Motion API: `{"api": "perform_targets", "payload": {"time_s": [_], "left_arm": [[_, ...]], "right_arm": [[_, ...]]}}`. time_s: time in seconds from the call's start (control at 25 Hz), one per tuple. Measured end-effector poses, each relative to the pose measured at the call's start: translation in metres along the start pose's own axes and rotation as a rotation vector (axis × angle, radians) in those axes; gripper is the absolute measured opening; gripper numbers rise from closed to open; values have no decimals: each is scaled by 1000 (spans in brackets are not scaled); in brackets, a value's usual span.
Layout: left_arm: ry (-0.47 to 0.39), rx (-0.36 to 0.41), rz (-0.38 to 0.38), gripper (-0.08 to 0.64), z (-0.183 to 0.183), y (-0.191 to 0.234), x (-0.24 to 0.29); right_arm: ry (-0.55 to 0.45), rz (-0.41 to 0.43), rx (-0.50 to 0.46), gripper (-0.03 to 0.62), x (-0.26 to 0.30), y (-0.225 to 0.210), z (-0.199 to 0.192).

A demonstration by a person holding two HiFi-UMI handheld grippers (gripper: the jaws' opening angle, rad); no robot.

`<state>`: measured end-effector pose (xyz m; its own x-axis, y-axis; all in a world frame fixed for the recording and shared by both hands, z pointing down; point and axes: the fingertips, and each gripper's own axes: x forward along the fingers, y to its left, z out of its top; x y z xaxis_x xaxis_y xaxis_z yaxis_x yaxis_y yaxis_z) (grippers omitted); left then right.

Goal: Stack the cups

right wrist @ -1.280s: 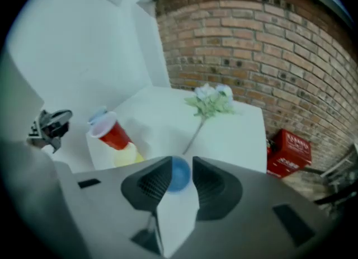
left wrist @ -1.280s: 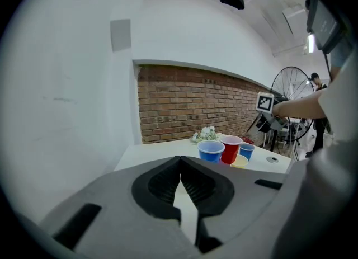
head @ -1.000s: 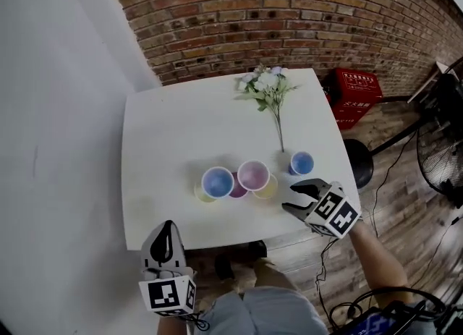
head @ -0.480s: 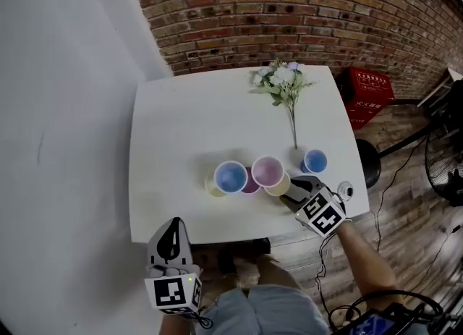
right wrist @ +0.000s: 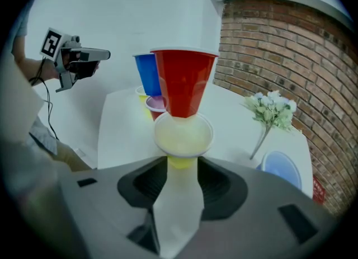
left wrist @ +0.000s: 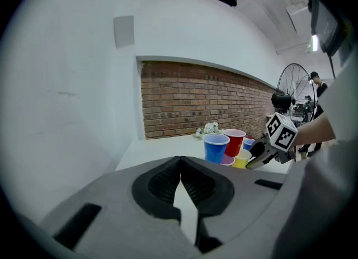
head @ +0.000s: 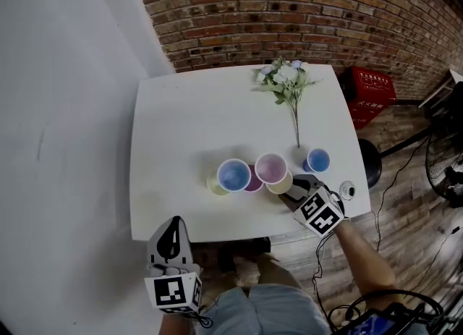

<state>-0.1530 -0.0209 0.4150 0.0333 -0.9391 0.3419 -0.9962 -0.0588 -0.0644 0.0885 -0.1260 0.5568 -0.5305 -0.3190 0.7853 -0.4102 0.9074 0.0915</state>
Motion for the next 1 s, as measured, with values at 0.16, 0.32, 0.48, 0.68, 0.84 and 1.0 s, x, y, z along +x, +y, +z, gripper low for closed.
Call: {"api": "perform_targets", "payload": {"time_s": [0.16,0.32,0.48,0.68,0.84,1.0], "left_arm": [[2,-3,6,9,0,1,-1],[-5,1,9,9,1,3,0],[-13,-8,16,9,-5,6,-1],[-25,-13,34,9,2,13,-5],[-31,-31,45,9,0,15,-8],[-34,-36,60,9,0,19,-12]], "right_arm": [[4,5,-15,175,0,3,2],[32,19,-56,198,-4,6,-4],[41,14,-89,199,-28,-4,-7],[-26,-49,-103,130,-66,-36,41],[-6,-146,-230,86,-65,-67,72],[15,-114,-300,83,-53,-63,84]]}}
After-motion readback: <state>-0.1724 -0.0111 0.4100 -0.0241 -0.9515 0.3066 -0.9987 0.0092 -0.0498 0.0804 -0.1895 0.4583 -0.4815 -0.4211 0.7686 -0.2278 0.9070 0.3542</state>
